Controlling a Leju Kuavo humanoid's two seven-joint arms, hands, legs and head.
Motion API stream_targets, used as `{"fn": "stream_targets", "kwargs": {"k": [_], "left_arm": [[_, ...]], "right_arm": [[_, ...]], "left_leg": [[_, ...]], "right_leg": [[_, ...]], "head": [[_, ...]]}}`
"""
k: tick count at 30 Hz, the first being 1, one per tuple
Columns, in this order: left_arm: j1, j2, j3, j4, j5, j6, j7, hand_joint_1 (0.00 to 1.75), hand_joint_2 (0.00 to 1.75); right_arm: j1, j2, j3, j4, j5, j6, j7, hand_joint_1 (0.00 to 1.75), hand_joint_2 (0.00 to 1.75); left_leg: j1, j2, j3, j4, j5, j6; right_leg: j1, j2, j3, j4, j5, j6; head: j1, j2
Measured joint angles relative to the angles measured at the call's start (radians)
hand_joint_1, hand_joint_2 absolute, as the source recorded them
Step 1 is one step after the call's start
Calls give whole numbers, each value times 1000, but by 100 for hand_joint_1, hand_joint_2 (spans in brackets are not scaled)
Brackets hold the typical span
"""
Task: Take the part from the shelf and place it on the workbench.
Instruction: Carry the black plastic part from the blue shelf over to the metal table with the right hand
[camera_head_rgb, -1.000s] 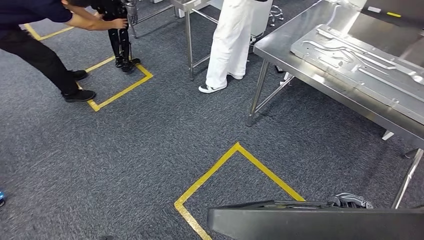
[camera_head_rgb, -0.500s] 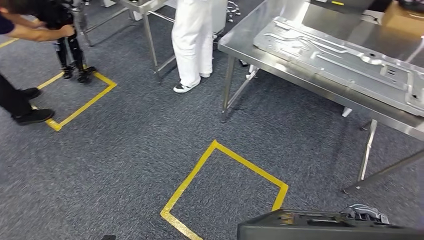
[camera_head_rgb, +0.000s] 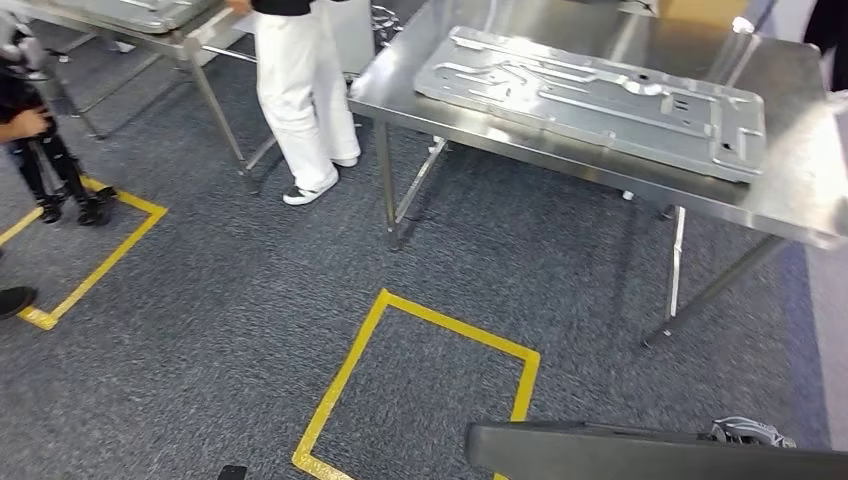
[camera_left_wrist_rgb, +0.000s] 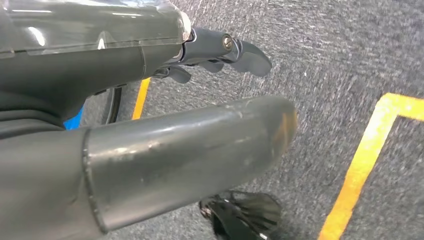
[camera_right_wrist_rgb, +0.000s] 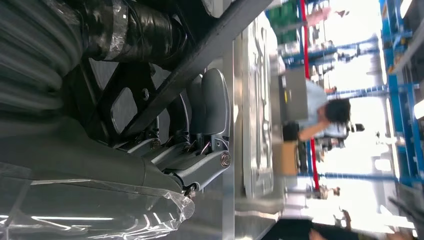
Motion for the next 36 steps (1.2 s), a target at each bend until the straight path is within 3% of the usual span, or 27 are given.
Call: {"fn": "stream_targets", "kwargs": {"k": [2,4,6,8,10,12,14,15,18,22,24,26,27,28,30,31,32,33,36], "left_arm": [[1,0,0,0,-1,-1,0,0,0],[0,1,0,0,-3,-1,-1,0,0],[0,2,0,0,-6,-2,-2,0,0],[-2,1,0,0,-9,-2,-3,0,0],[-2,0,1,0,-9,-2,-4,0,0],[0,0,1,-1,-9,-2,-6,0,0],[3,0,1,-1,-9,-2,-6,0,0],[3,0,1,-1,-9,-2,-6,0,0],[3,0,1,-1,-10,-1,-7,0,0],[3,0,1,-1,-10,-1,-7,0,0],[2,0,1,-1,-11,-1,-8,0,0],[0,1,1,-1,-14,-1,-12,0,0],[-3,2,1,-1,-17,-2,-18,0,0],[-5,2,1,-1,-20,-3,-23,0,0],[-6,3,1,-1,-25,-6,-31,0,0],[-3,4,1,-1,-26,-6,-35,0,0],[0,6,1,-1,-27,-6,-39,0,0],[3,9,1,-1,-28,-7,-44,0,0],[3,21,1,-1,-29,-18,-59,0,0]], "right_arm": [[1,0,0,0,5,-2,1,129,175],[1,0,2,-2,11,-5,3,129,175],[3,0,5,-4,15,-11,5,129,175],[8,0,8,-6,15,-17,6,129,175],[11,0,8,-10,15,-19,6,129,175],[10,-1,10,-13,15,-19,6,129,175],[10,-1,11,-13,15,-20,6,129,175],[11,-1,12,-13,15,-20,6,129,175],[12,-1,12,-13,15,-23,7,129,175],[13,-1,12,-13,15,-23,7,129,175],[13,-1,13,-13,16,-24,7,129,175],[13,-1,16,-13,19,-27,8,129,175],[14,0,19,-14,25,-35,11,129,175],[14,0,22,-16,31,-44,16,129,175],[13,0,27,-20,46,-60,25,129,175],[13,0,30,-20,49,-64,27,129,175],[13,0,31,-20,53,-68,29,129,175],[13,0,33,-19,57,-71,30,129,175],[13,0,40,-20,67,-78,33,129,175]], "left_leg": [[-2,-17,21,-97,87,9],[-3,-65,57,-207,142,20],[-8,-89,72,-245,144,28],[-7,-66,83,-263,148,35],[-1,-39,98,-283,155,46],[1,-9,109,-293,153,52],[2,23,116,-293,144,50],[3,39,122,-293,139,48],[7,59,132,-293,130,43],[7,61,133,-293,129,42],[10,74,145,-293,120,35],[8,96,163,-296,106,19],[7,87,166,-280,85,8],[7,68,156,-244,57,1],[8,17,95,-108,-17,-7],[6,7,54,-43,-34,-5],[4,3,24,-5,-32,-3],[2,2,12,-7,-7,1],[-7,-2,53,-174,122,21]], "right_leg": [[3,32,9,5,-7,1],[3,58,11,13,-15,7],[-3,82,5,15,-18,19],[-6,95,2,11,-15,33],[-2,44,-10,38,-33,44],[-7,-24,-65,143,-86,57],[-19,-43,-131,253,-121,71],[-25,-47,-144,267,-112,77],[-33,-52,-134,234,-70,85],[-34,-53,-129,224,-63,86],[-35,-80,-82,130,-18,88],[-30,-118,-34,31,17,81],[-28,-119,-23,10,15,65],[-26,-104,-20,6,12,49],[-25,-72,-10,-4,8,22],[-22,-64,-7,-4,5,18],[-18,-56,-3,-4,2,15],[-15,-48,3,-4,-2,13],[-7,-33,24,0,-17,17]], "head": [[0,0],[0,0],[0,0],[-1,0],[3,0],[7,0],[7,0],[7,0],[7,0],[7,0],[7,0],[7,0],[6,0],[5,0],[3,0],[3,0],[3,0],[3,0],[4,0]]}}
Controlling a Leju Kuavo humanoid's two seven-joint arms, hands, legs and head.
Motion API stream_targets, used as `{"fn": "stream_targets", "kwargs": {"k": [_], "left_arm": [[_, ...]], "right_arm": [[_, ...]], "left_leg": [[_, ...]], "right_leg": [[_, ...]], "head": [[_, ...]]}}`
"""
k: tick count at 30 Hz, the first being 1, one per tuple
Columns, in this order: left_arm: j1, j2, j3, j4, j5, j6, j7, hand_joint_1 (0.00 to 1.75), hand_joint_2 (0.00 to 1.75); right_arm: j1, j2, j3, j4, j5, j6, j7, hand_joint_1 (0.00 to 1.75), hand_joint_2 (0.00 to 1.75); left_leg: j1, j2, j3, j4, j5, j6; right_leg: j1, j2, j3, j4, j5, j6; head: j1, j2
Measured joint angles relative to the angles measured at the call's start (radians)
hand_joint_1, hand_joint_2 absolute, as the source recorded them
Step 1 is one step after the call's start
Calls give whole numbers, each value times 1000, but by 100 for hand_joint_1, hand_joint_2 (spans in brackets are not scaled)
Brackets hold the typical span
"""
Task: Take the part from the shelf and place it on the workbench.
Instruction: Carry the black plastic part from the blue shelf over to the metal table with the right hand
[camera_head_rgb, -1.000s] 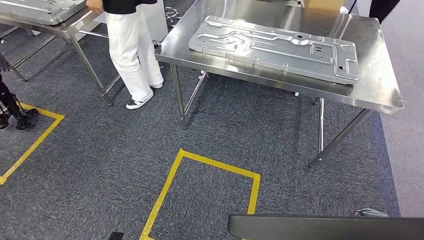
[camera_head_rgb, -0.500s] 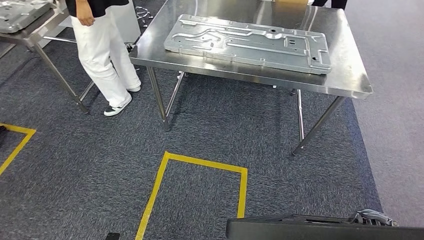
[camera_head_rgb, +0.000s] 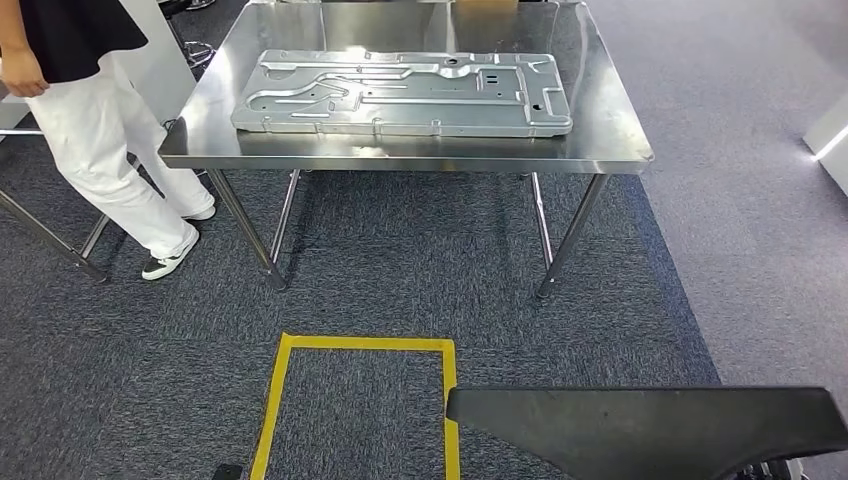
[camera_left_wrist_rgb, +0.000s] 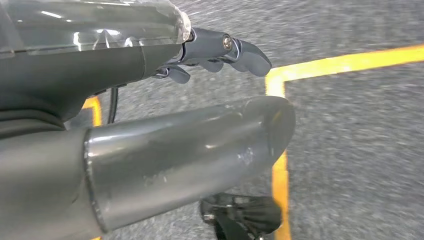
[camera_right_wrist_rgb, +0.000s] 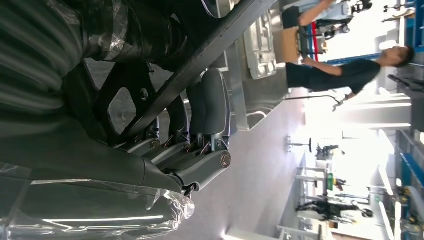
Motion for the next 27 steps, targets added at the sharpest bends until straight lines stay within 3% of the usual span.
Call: {"fn": "stream_targets", "kwargs": {"k": [2,6,8,10,11,12,14,16,17,19,22,24,26,27], "left_arm": [[-2,7,0,0,0,-6,-8,0,0],[-3,12,0,0,-2,-14,-17,0,0],[-3,12,1,0,-2,-16,-20,0,0],[-3,13,1,0,-2,-16,-20,0,0],[-3,13,1,0,-2,-16,-20,0,0],[-3,13,1,0,-2,-16,-20,0,0],[-3,13,1,0,-2,-16,-20,0,0],[-3,13,1,0,-2,-16,-21,0,0],[-4,13,1,0,-3,-16,-21,0,0],[-5,13,1,0,-5,-17,-22,0,0],[-5,14,2,0,-10,-21,-18,0,0],[-5,14,3,0,-13,-27,-11,0,0],[-4,14,7,0,-16,-31,-5,0,0],[-3,14,10,0,-17,-32,-4,0,0]], "right_arm": [[0,0,6,0,6,-6,2,129,175],[1,0,14,0,20,-17,6,129,175],[1,0,18,0,21,-19,8,129,175],[1,-1,20,0,21,-21,9,129,175],[1,-1,20,1,21,-21,10,129,175],[2,-1,21,1,21,-22,10,129,175],[1,-1,21,1,21,-23,10,129,175],[1,-1,22,1,22,-23,11,129,175],[1,-1,23,1,23,-23,11,129,175],[2,-1,27,1,32,-25,14,129,175],[2,0,38,1,82,-38,30,129,175],[1,0,49,4,123,-50,45,129,175],[1,0,58,11,149,-56,54,129,175],[1,0,61,15,156,-57,57,129,175]], "left_leg": [[-7,-3,22,-74,33,10],[-3,-1,29,-95,38,25],[2,3,33,-102,42,34],[2,5,33,-103,40,37],[2,6,34,-103,39,37],[2,6,36,-103,37,36],[3,6,45,-103,31,30],[1,5,52,-102,23,21],[0,6,53,-102,21,15],[-2,6,54,-105,19,4],[1,5,52,-91,4,-11],[2,4,13,-6,-45,-15],[1,4,-55,122,-102,-16],[1,4,-80,166,-112,-16]], "right_leg": [[3,5,3,3,-7,8],[2,4,-4,18,-22,28],[-2,-3,-42,100,-72,38],[-8,-8,-109,228,-129,46],[-11,-9,-133,270,-136,49],[-14,-11,-139,274,-122,51],[-18,-15,-94,170,-47,51],[-16,-18,-35,45,3,46],[-14,-19,-21,13,10,42],[-8,-16,-19,3,7,35],[-11,-18,-13,-7,10,17],[-12,-26,-10,-13,10,5],[-7,-35,-8,-13,7,-3],[-4,-41,-7,-12,5,-5]], "head": [[0,0],[1,0],[1,0],[2,0],[2,0],[2,0],[2,0],[2,0],[2,0],[1,0],[1,0],[1,0],[1,0],[1,0]]}}
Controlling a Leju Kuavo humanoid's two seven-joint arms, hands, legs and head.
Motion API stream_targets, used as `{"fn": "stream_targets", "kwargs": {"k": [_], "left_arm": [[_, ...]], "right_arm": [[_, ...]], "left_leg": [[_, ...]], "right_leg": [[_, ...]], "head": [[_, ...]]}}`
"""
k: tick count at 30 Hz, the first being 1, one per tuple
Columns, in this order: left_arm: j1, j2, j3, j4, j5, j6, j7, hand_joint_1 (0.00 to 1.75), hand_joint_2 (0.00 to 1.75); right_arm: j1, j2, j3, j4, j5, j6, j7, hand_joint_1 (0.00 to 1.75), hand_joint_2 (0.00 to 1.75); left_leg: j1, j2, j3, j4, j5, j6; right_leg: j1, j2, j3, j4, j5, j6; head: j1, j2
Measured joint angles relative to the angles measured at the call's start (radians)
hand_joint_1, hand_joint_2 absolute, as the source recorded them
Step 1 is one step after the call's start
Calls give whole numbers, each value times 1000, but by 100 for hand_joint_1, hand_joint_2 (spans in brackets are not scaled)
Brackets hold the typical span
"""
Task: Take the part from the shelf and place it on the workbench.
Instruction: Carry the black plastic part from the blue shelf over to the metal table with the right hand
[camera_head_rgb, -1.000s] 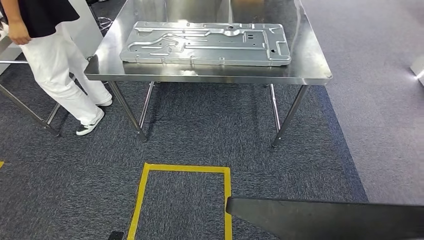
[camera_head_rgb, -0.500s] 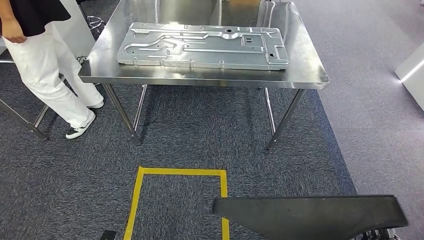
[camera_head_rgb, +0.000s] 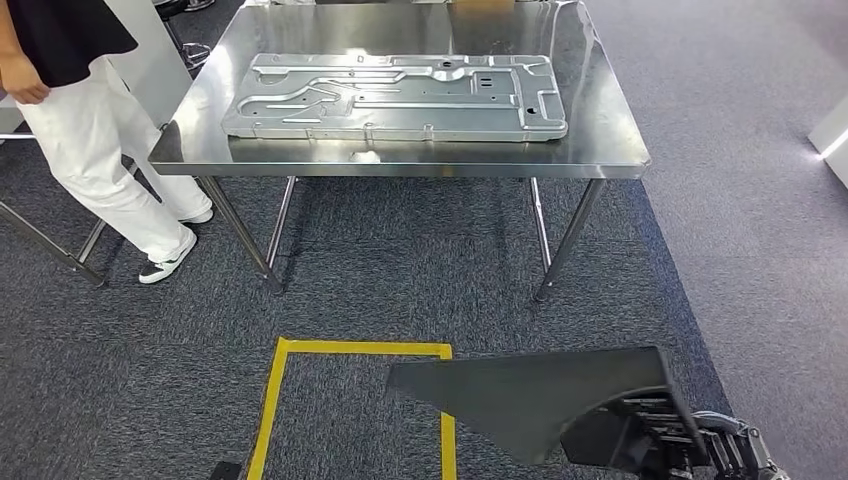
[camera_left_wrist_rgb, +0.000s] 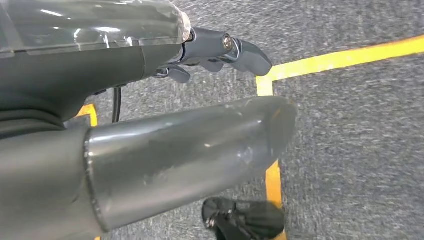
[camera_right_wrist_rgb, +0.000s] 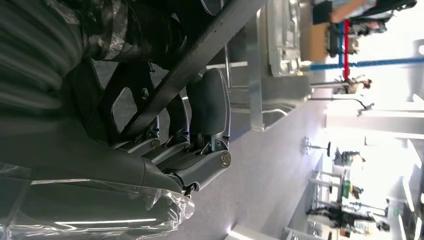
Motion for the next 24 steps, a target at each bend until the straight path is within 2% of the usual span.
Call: {"fn": "stream_targets", "kwargs": {"k": [1,2,4,5,6,7,10,12,14,15,16,17,19,20,21,22,24], "left_arm": [[1,0,3,0,-2,0,1,0,0],[2,0,7,0,-5,0,1,0,0],[3,0,13,0,-14,0,0,0,0],[3,0,16,0,-17,1,0,0,0],[4,1,17,0,-20,1,0,0,0],[6,1,18,0,-23,1,0,0,0],[12,0,24,0,-30,1,2,0,0],[11,-1,28,0,-31,1,3,0,0],[10,-1,33,0,-31,1,3,0,0],[10,-1,35,0,-31,1,3,0,0],[10,-1,37,0,-31,1,3,0,0],[10,-1,39,0,-33,1,3,0,0],[10,-1,40,0,-37,0,5,0,0],[9,-1,40,0,-41,-1,6,0,0],[9,-1,41,0,-44,-3,7,0,0],[8,0,41,0,-48,-5,7,0,0],[7,1,44,0,-58,-9,6,0,0]], "right_arm": [[0,0,3,4,5,-1,3,129,175],[0,0,6,8,11,-2,6,129,175],[0,0,14,14,21,-6,14,129,175],[0,0,17,17,25,-9,18,129,175],[-1,0,19,20,27,-13,23,129,175],[-1,0,20,23,28,-16,28,129,175],[-1,0,24,31,34,-26,43,129,175],[-1,0,25,34,37,-29,47,129,175],[0,-1,25,38,38,-29,49,129,175],[0,-1,25,41,38,-29,49,129,175],[0,-1,25,43,41,-30,49,129,175],[0,-1,25,44,48,-33,49,129,175],[-1,-1,25,45,85,-53,52,129,175],[-4,-1,26,45,118,-71,57,129,175],[-8,-1,29,46,159,-95,65,129,175],[-13,-1,35,48,207,-127,79,129,175],[-26,-4,51,55,298,-191,114,129,175]], "left_leg": [[0,0,-8,9,11,1],[0,1,3,-21,40,4],[-2,4,64,-153,113,14],[-4,5,91,-210,135,19],[-8,5,108,-245,144,23],[-11,4,113,-258,143,26],[-9,3,116,-272,151,38],[-3,3,119,-282,158,50],[-4,2,117,-282,159,55],[-4,2,117,-282,159,55],[-4,0,117,-282,158,55],[-4,-2,119,-281,157,54],[-3,-8,125,-281,154,50],[-5,-10,126,-280,151,46],[-6,-11,127,-279,150,41],[-7,-12,126,-279,149,35],[-8,-13,126,-282,147,21]], "right_leg": [[3,-5,2,0,-2,-2],[4,-11,6,1,-5,-2],[7,-18,14,2,-11,1],[9,-20,17,4,-14,5],[10,-22,18,5,-16,10],[10,-24,18,5,-17,14],[8,-18,17,10,-23,30],[5,1,-10,72,-65,41],[-1,15,-72,198,-127,49],[-4,16,-100,252,-143,53],[-7,16,-114,275,-140,55],[-10,17,-109,258,-116,57],[-13,17,-51,131,-41,53],[-11,19,-20,66,-16,50],[-9,20,-1,22,-3,46],[-7,21,7,3,-2,42],[-5,23,7,-2,-4,34]], "head": [[0,0],[0,0],[0,0],[0,0],[0,0],[0,0],[0,0],[1,0],[2,0],[2,0],[2,0],[2,0],[2,0],[2,0],[1,0],[1,0],[1,0]]}}
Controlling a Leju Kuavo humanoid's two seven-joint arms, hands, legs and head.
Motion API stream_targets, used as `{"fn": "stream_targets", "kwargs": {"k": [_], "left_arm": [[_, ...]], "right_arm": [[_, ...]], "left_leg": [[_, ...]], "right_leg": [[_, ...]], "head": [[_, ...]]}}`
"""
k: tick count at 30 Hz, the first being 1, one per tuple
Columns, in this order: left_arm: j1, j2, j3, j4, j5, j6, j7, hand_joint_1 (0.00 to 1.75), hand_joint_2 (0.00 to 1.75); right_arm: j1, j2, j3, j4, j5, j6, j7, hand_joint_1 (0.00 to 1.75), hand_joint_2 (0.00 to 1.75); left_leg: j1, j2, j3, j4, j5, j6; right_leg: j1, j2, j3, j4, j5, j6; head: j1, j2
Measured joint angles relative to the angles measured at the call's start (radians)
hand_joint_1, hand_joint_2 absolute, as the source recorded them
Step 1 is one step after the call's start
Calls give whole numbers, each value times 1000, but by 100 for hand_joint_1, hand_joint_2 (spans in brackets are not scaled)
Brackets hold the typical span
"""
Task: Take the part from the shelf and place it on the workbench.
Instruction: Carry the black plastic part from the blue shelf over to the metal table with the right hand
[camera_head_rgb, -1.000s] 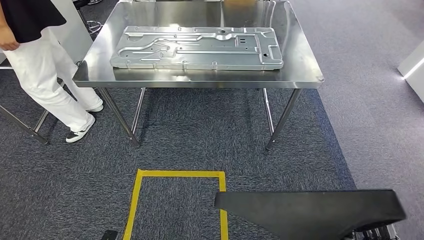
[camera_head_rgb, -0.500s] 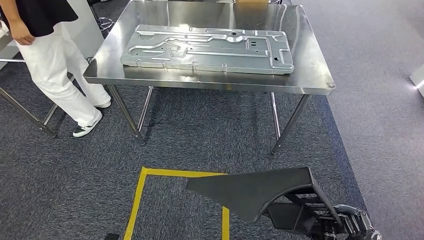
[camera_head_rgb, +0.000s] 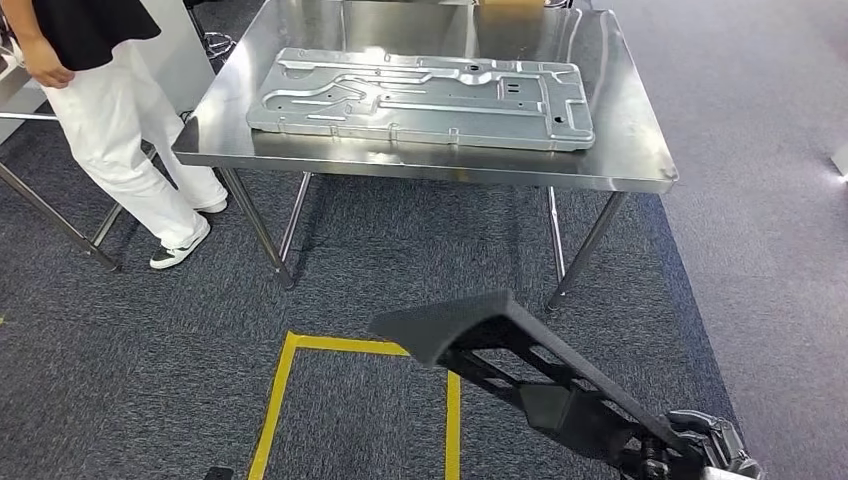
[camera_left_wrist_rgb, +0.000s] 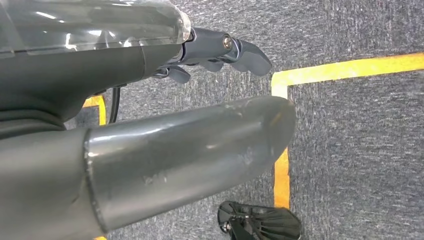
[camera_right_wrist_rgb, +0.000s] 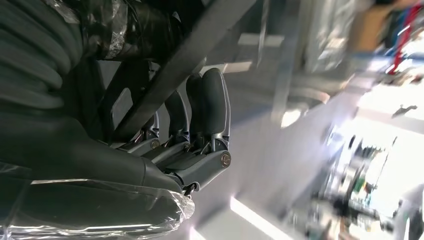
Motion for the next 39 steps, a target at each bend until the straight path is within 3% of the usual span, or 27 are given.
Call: {"fn": "stream_targets", "kwargs": {"k": [2,3,6,7,8,10,12,13,17,19,21,22,23,24,26,28,30,32,34,37,38,39], "left_arm": [[-3,3,3,0,-10,-4,-2,0,0],[-5,4,3,0,-16,-6,-4,0,0],[-7,10,3,0,-33,-12,-9,0,0],[-7,12,3,0,-39,-14,-11,0,0],[-7,14,3,0,-45,-15,-13,0,0],[-8,17,4,0,-58,-17,-15,0,0],[-11,21,4,0,-70,-18,-14,0,0],[-13,22,4,0,-77,-20,-12,0,0],[-12,25,5,0,-103,-29,2,0,0],[-14,25,5,0,-117,-34,6,0,0],[-17,26,5,0,-130,-41,9,0,0],[-18,27,5,0,-136,-44,10,0,0],[-18,28,5,0,-142,-46,11,0,0],[-18,28,5,0,-148,-48,12,0,0],[-18,28,5,0,-160,-51,14,0,0],[-22,28,5,0,-171,-55,15,0,0],[-28,28,5,0,-179,-59,18,0,0],[-32,30,5,0,-186,-63,20,0,0],[-37,32,5,0,-190,-66,22,0,0],[-41,36,5,0,-193,-68,27,0,0],[-40,37,5,0,-193,-68,28,0,0],[-39,37,5,0,-194,-68,29,0,0]], "right_arm": [[-17,-5,21,10,64,-54,39,129,175],[-28,-9,32,15,85,-77,56,129,175],[-63,-30,72,35,142,-150,113,129,175],[-74,-41,88,42,160,-173,133,129,175],[-85,-52,105,48,178,-195,156,129,175],[-111,-77,140,59,212,-230,206,129,175],[-139,-104,178,68,253,-261,261,129,175],[-152,-119,196,73,280,-273,289,129,175],[-201,-173,219,86,399,-295,391,129,175],[-239,-203,214,93,438,-290,425,129,175],[-289,-233,200,105,459,-272,450,129,175],[-314,-247,189,114,463,-260,460,129,175],[-338,-259,179,124,468,-249,468,129,175],[-360,-269,169,136,473,-239,474,129,175],[-407,-287,155,160,494,-225,486,129,175],[-459,-301,145,191,521,-212,501,129,175],[-510,-311,138,226,550,-199,519,129,175],[-553,-319,135,260,576,-192,537,129,175],[-591,-325,132,292,593,-183,549,129,175],[-630,-333,130,333,605,-173,558,129,175],[-636,-336,129,343,606,-172,560,129,175],[-640,-338,128,352,607,-172,562,129,175]], "left_leg": [[2,1,-7,21,-15,-11],[3,1,-23,56,-36,-14],[5,1,-119,242,-119,-20],[5,1,-142,280,-124,-21],[5,1,-147,280,-108,-20],[5,3,-100,170,-31,-14],[0,6,-42,51,12,-5],[-3,6,-29,23,14,0],[-1,1,-11,2,6,22],[2,1,7,-4,2,31],[1,2,14,-5,-6,37],[1,1,20,-5,-11,37],[1,0,27,-4,-18,37],[1,-1,37,-4,-25,36],[1,-3,61,-5,-43,32],[0,-3,72,-7,-58,23],[-1,-2,79,-4,-61,11],[-1,-1,81,19,-61,1],[1,0,42,97,-83,-4],[2,0,-77,256,-149,-11],[2,0,-106,273,-152,-13],[2,0,-118,255,-133,-13]], "right_leg": [[-4,-1,6,-11,2,-13],[-6,-3,10,-16,3,-20],[-2,-6,14,-17,-2,-31],[0,-6,16,-16,-4,-32],[1,-5,19,-15,-7,-32],[1,-5,31,-12,-17,-28],[5,-4,39,-9,-28,-19],[6,-4,41,-9,-32,-13],[5,-4,44,14,-34,7],[3,-3,4,91,-69,17],[0,-2,-80,218,-118,25],[-1,-2,-117,262,-127,28],[-3,-3,-139,273,-117,28],[-3,-3,-141,248,-87,27],[-2,-2,-110,126,10,17],[5,-1,-89,38,54,5],[10,1,-86,21,47,-7],[6,4,-64,9,45,-20],[3,3,-38,-1,35,-33],[5,2,-12,-3,12,-39],[5,2,-2,-3,3,-38],[5,3,11,-3,-7,-36]], "head": [[0,0],[-1,0],[-2,0],[-2,0],[-2,0],[-2,0],[-2,0],[-1,0],[-1,0],[-1,0],[-1,0],[-1,0],[-1,0],[0,0],[0,0],[0,0],[-1,0],[-1,0],[-1,0],[-2,0],[-2,0],[-2,0]]}}
